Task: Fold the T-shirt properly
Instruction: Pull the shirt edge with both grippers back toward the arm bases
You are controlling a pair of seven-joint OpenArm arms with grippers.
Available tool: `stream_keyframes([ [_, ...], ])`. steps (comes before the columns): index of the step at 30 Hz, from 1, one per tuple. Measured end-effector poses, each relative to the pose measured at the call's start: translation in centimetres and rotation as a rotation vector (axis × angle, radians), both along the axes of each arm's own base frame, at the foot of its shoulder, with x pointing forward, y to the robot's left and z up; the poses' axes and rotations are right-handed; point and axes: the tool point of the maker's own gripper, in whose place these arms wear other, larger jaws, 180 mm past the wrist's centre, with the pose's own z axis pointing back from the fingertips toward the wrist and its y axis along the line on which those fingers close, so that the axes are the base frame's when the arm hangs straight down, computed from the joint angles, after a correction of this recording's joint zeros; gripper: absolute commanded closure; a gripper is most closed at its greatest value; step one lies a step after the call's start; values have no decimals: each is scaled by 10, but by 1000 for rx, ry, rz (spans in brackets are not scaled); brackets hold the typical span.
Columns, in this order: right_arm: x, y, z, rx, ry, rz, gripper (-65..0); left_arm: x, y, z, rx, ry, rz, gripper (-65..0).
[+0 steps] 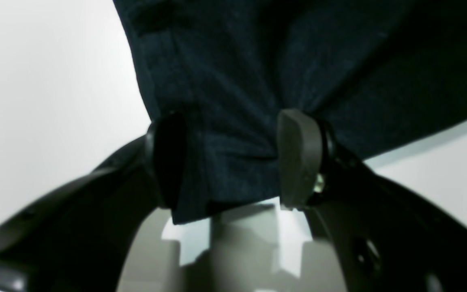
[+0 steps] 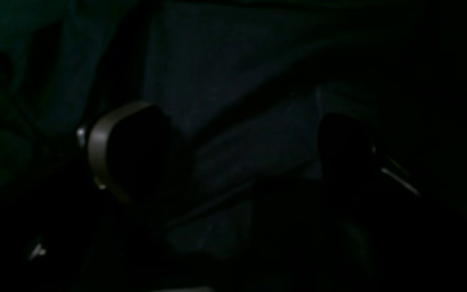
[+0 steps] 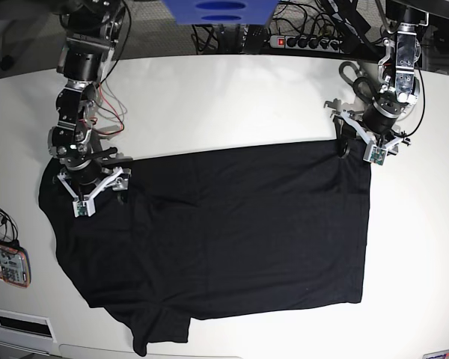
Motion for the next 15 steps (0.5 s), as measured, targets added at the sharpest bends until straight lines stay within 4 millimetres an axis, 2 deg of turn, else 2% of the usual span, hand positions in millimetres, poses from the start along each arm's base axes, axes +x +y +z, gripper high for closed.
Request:
stream_keyframes([
  [6,7,57,-3,-59,28,218,-596,0,0,0,0,0,0,-338],
  [15,5,60,-3,-35,24,232,-596,0,0,0,0,1,0,-338],
])
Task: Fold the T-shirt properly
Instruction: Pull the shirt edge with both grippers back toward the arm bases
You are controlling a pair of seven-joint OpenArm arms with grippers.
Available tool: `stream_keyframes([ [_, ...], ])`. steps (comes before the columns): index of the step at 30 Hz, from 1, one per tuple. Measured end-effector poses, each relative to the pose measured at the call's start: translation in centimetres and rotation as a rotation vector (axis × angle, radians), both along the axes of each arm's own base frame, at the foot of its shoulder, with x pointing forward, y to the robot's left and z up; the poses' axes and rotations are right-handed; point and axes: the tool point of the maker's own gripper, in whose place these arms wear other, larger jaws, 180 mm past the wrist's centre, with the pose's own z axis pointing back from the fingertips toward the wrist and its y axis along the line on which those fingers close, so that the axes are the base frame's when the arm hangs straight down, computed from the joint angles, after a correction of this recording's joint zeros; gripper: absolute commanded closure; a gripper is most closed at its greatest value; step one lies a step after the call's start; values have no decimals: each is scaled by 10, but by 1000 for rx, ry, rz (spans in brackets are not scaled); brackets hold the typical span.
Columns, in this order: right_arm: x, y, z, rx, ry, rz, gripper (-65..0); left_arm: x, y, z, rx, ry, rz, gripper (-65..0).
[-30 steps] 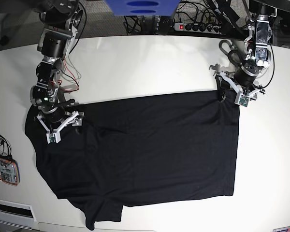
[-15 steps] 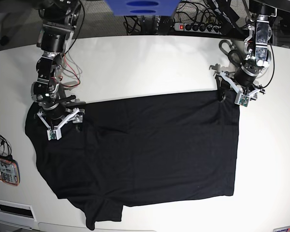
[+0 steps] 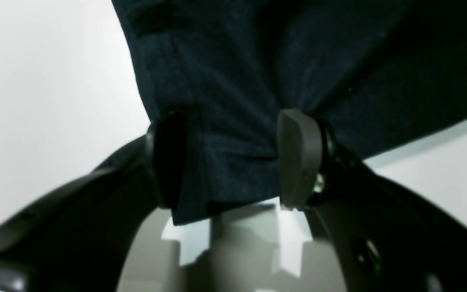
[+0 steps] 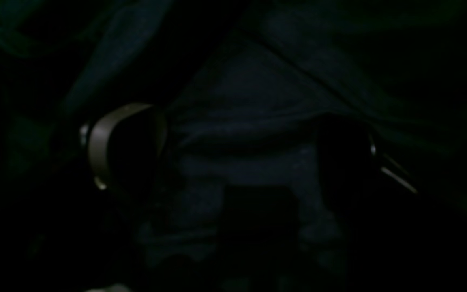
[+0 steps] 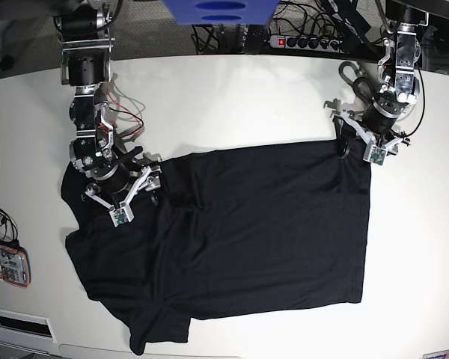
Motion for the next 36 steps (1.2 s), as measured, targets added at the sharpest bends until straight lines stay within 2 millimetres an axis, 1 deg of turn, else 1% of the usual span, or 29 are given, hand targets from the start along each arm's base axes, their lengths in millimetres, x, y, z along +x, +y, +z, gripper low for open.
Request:
stream_keyframes([
  [5,-1,-6,1,18,2,-18,-596,0,0,0,-1,-2,0,-338],
  [10,-9,-12,-2,57,13,-45,-596,-1,0,0,-1,-2,0,-338],
  [14,-18,-15,0,93,-73,-56,-596,-9,2,-1,-2,1,-5,-338],
  [17,-20,-18,-1,92,-65,-54,-596,-17,5,-2,-8,13,-18,-338],
  [19,-20,-20,-1,92,-66,-62,-596,-18,5,-1,-9,9,-18,-338],
  [21,-25,-23,-2,98,-71,-73,-596,-25,12,1,4,20,-6,-338],
  [23,-34,-27,-1,120,-118,-90,-596,-37,18,3,21,39,-3,-338],
  [24,-38,-30,0,129,-138,-101,-596,-40,19,5,30,44,-6,-338],
  [26,-44,-38,3,132,-163,-116,-596,-48,28,8,74,64,-2,-338],
  [30,-51,-50,0,61,-35,-128,-596,-54,41,11,106,78,12,-338],
  [32,-60,-52,0,63,-43,-143,-596,-59,47,11,140,81,6,-338],
  [34,-71,-52,2,69,-65,-144,-596,-61,48,11,162,80,-2,-338],
  [36,-74,-54,3,61,-57,-143,-596,-61,49,11,180,78,-12,-338],
])
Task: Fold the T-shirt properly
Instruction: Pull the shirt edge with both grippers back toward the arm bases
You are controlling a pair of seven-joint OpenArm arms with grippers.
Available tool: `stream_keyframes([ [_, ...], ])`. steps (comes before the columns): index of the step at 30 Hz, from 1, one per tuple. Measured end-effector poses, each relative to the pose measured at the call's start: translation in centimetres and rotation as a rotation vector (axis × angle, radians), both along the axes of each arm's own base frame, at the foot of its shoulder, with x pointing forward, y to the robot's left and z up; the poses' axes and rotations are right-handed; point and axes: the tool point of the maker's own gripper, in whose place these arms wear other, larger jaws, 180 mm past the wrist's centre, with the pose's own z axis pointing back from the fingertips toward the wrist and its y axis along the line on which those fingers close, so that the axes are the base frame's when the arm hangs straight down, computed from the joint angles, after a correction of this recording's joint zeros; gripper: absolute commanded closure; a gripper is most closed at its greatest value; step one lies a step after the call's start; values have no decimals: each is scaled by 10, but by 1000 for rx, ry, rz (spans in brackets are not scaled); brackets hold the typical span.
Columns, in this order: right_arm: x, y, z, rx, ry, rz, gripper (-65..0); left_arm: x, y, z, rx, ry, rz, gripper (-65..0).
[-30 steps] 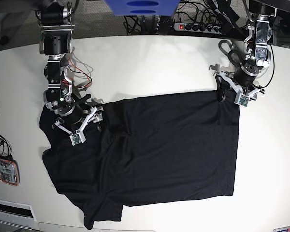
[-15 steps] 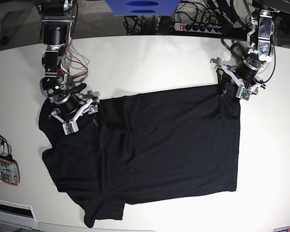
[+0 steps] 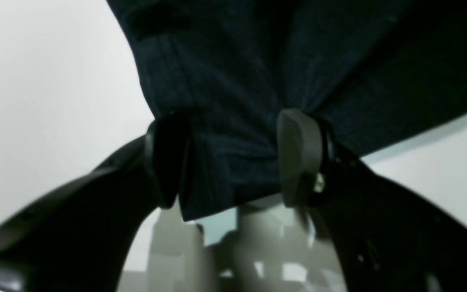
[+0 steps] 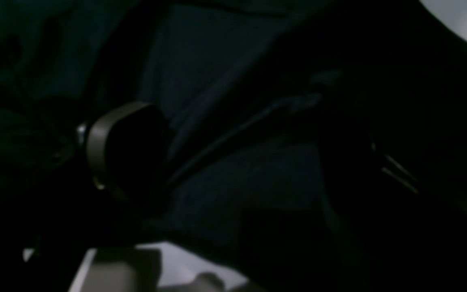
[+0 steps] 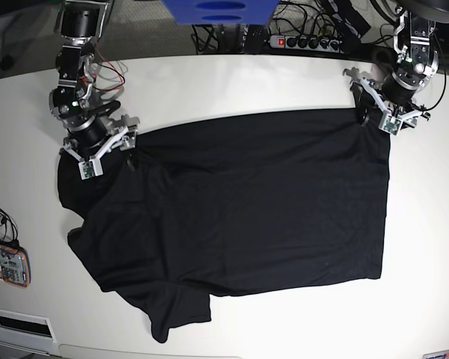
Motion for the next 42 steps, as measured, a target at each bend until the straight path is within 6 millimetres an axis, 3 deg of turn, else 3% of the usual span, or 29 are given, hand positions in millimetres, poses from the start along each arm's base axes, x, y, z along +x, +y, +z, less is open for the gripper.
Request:
stream_keyframes([
  [12,-55,2,5,-73,142,14,-596,-12,13,1,15,10,23,-338],
  [16,-74,9,5,-30,141,2,-596,-19,17,2,22,17,34,-338],
  [19,-86,3,5,-20,151,-9,-596,-24,18,3,33,21,33,-338],
  [26,-98,-5,7,-13,130,-36,-596,-48,12,2,34,59,29,-338],
  [32,-111,-1,9,-14,131,-46,-596,-61,23,4,32,69,83,-338],
  [36,-128,1,10,-39,218,-43,-596,-64,25,5,45,77,92,-338],
  [42,-130,2,11,-39,220,-43,-596,-63,23,5,51,78,94,-338],
])
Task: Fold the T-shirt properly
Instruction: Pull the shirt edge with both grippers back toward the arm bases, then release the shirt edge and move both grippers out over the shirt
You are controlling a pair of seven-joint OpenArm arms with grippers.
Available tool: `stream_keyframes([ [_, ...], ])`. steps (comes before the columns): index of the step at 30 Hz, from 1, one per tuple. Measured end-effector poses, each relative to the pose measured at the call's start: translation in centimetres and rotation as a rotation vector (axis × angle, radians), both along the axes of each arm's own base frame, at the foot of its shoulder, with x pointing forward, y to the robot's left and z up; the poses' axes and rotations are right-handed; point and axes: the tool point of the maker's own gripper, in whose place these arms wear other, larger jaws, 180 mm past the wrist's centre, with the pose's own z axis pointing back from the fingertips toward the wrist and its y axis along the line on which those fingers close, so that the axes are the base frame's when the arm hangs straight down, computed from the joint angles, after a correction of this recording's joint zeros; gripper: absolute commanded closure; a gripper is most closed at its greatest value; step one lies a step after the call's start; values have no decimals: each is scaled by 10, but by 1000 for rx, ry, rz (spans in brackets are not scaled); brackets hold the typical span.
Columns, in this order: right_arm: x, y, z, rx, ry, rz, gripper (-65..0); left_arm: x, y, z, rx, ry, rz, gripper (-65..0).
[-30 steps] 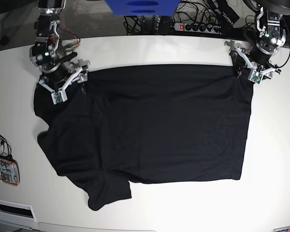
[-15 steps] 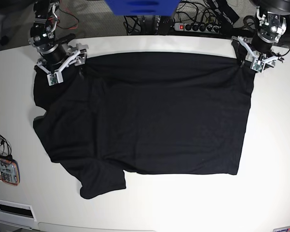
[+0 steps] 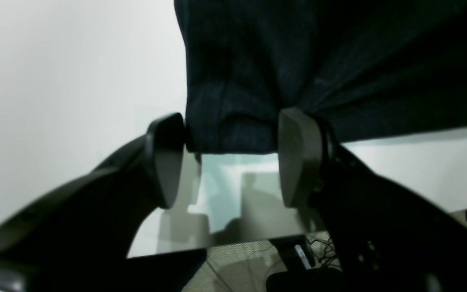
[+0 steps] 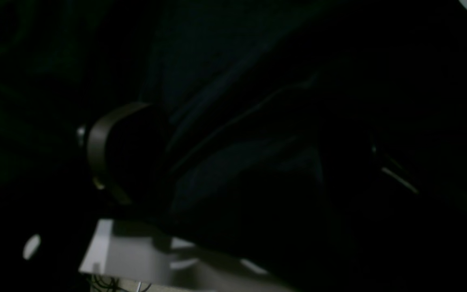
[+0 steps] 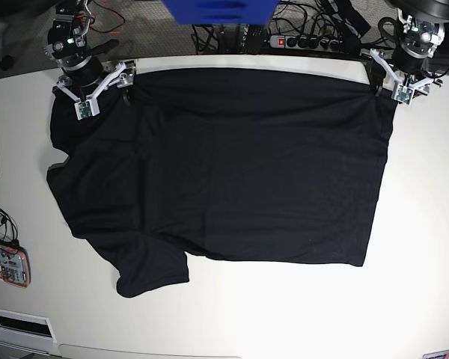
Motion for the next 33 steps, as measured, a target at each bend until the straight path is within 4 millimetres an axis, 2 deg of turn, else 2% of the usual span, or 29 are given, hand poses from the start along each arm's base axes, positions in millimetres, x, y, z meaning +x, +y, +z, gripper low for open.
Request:
stream_keyframes([
  [4,11,1,1,-4,12,21,-596,2,-5,2,15,1,8,-338],
  [8,45,-2,5,-34,2,28,-596,2,-8,6,32,10,1,-338],
  [10,50,-2,7,-41,-9,24,-596,4,-10,8,39,13,-7,-338],
  [22,43,-22,39,-256,60,50,-596,20,-31,33,33,-65,-29,-338],
  [25,46,-21,42,-254,46,51,-596,26,-42,48,27,-114,-25,-338],
  [28,46,-21,43,-256,46,52,-596,27,-35,62,137,-147,-7,-338],
  [31,44,-22,42,-259,52,49,-596,19,-16,63,323,-91,-4,-338],
  [33,45,-22,42,-258,50,50,-596,26,-15,65,364,-104,8,-338],
])
